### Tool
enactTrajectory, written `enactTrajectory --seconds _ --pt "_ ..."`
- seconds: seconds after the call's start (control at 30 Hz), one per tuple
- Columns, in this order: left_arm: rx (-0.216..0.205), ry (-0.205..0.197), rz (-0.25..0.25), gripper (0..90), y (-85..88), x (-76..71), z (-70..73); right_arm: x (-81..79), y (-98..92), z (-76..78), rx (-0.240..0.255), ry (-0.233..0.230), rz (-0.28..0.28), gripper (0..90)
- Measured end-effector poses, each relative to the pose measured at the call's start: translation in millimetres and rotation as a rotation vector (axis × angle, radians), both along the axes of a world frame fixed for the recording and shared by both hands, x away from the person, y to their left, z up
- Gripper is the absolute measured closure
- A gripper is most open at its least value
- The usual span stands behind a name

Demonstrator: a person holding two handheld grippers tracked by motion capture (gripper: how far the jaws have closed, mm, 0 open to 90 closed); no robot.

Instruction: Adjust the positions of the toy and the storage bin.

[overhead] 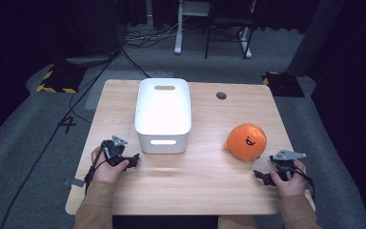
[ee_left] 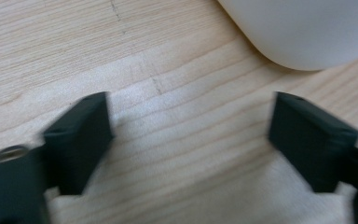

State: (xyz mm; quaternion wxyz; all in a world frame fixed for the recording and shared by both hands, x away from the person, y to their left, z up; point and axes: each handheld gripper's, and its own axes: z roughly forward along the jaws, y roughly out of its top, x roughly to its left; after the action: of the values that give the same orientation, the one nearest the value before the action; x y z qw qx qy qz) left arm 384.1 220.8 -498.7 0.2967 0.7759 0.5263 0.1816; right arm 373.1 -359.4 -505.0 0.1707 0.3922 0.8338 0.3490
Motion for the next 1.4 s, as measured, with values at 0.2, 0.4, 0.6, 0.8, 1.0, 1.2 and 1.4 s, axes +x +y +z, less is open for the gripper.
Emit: enactTrajectory --seconds 0.2,0.4,0.6,0.8,1.0,1.2,1.4 --pt "-0.021 0.021 -0.029 20.5 1.0 -9.7 16.0 0.0 0.0 0.0 0.000 0.000 0.000 0.1" --pt "-0.036 0.013 -0.039 20.3 4.9 -15.5 31.1 0.0 0.0 0.0 0.000 0.000 0.000 0.1" --pt "-0.061 -0.020 -0.050 19.3 10.2 -21.8 49.1 0.6 1.1 -0.1 -0.001 0.000 -0.008 0.0" --pt "-0.095 -0.081 -0.061 19.3 12.4 -27.8 69.7 1.0 2.1 0.1 0.002 0.006 -0.012 0.0" --pt "-0.147 -0.109 -0.093 18.9 11.2 -29.7 82.6 1.0 2.1 0.1 0.002 0.006 -0.012 0.0" --pt "-0.180 -0.155 -0.115 18.9 5.7 -29.4 96.8 1.0 2.1 0.1 0.002 0.006 -0.012 0.0" --pt "-0.209 -0.201 -0.105 19.0 4.4 -25.9 108.1 1.0 2.1 0.1 0.002 0.006 -0.012 0.0"
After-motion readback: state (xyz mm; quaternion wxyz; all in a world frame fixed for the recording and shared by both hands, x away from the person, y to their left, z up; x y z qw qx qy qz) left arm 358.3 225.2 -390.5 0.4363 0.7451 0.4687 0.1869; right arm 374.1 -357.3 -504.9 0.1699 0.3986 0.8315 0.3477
